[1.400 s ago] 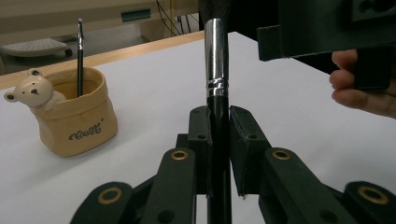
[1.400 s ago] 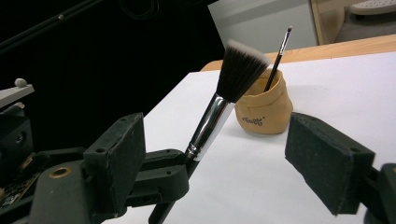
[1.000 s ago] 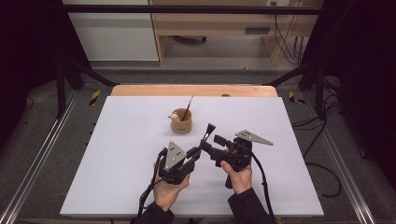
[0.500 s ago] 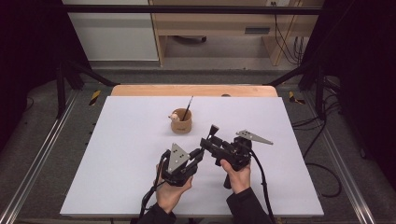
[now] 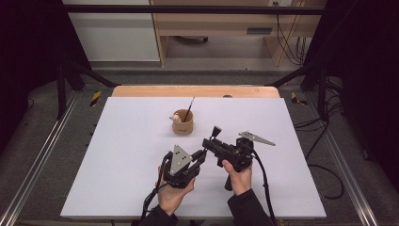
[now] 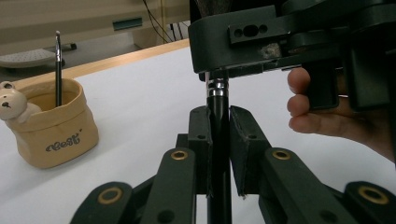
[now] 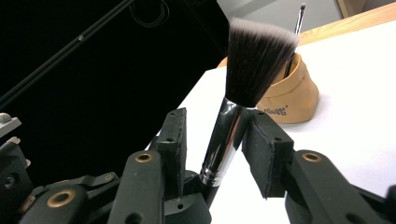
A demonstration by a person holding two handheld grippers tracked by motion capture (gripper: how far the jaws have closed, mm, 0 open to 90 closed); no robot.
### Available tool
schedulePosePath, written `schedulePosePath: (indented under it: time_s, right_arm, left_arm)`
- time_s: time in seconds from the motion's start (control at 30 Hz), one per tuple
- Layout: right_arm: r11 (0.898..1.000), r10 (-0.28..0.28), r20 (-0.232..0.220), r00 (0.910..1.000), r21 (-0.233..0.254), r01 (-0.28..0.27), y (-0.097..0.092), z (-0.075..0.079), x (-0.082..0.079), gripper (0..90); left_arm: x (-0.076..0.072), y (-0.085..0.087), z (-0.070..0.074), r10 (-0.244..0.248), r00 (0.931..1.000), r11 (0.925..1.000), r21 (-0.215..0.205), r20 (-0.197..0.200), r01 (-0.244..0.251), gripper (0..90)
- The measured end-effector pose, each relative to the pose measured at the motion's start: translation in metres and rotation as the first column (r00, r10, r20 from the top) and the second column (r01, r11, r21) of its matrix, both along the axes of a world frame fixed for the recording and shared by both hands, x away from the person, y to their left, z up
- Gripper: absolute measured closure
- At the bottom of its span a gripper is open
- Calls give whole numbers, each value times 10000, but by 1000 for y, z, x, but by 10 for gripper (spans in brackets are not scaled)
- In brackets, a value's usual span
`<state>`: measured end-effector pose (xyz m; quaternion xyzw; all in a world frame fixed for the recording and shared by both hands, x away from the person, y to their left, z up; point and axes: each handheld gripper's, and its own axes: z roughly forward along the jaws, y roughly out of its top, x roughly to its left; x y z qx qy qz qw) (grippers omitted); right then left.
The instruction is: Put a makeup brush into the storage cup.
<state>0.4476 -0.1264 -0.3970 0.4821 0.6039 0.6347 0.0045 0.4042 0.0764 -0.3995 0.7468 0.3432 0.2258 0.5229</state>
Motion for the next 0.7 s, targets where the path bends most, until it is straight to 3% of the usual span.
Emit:
schedulePosePath:
  time_s: [0.37, 0.7]
  right_arm:
    - [9990, -69, -208, 9998, 438, 78, -3, -2, 0, 730]
    - [9981, 178, -36, 9998, 589, -176, -3, -1, -2, 771]
  left_arm:
    - [-1, 0, 1, -32, 10000, 10000, -26, 74, 33, 793]
    - [-2, -1, 1, -82, 9999, 10000, 0, 78, 82, 790]
